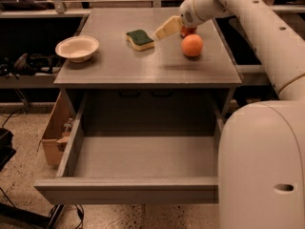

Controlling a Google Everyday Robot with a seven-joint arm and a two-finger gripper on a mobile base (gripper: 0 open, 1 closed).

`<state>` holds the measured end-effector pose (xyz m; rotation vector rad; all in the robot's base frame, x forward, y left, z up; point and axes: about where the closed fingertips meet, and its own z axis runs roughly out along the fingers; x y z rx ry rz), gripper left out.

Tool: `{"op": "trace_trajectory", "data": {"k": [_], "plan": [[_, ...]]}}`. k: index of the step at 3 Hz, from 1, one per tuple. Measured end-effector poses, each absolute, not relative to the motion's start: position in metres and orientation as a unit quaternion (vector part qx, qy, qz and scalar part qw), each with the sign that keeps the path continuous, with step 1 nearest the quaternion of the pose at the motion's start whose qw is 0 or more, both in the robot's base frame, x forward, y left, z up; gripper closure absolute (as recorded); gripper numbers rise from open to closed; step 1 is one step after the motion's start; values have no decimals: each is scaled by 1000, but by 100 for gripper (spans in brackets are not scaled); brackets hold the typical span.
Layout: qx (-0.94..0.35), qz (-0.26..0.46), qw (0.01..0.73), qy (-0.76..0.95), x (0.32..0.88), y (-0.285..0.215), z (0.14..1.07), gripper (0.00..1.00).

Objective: Place sponge into top drawer

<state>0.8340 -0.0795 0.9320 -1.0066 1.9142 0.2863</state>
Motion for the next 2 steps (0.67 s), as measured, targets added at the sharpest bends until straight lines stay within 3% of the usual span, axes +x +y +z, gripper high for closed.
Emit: {"op": "trace_trajectory", "data": {"k": [2], "plan": [[-364, 145, 443, 807, 860, -39, 902, 0]]}}
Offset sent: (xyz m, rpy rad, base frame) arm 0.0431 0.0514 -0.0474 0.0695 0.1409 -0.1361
